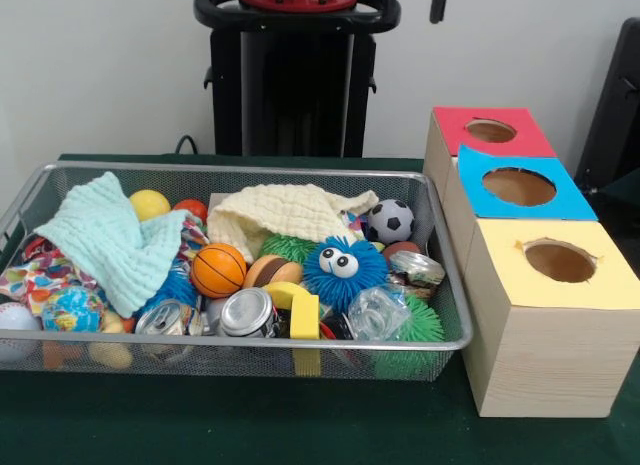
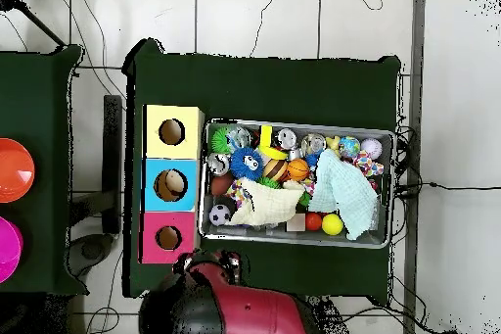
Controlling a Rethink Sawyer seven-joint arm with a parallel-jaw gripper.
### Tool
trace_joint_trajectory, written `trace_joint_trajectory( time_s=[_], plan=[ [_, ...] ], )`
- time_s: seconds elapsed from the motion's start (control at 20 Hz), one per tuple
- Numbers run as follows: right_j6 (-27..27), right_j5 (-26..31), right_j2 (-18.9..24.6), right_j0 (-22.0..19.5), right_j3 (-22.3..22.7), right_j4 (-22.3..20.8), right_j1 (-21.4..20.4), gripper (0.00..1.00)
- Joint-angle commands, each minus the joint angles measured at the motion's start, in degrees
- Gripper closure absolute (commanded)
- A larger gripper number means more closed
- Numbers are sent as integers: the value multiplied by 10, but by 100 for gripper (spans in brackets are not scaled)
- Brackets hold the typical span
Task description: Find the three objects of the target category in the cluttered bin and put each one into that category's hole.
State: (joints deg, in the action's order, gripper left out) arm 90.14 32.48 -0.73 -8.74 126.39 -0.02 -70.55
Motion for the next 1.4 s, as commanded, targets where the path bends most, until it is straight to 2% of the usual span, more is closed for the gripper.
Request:
trace_joint_trajectory(
  time_s=[0.05,0.4,1.0,1.4],
  plan=[
    [-34,-15,54,-63,11,-4,28,0],
    [-33,-28,80,-98,-21,-30,73,0],
    [-32,-35,105,-133,-80,-62,131,0],
    [-43,-12,135,-161,-119,-83,166,0]
  ],
)
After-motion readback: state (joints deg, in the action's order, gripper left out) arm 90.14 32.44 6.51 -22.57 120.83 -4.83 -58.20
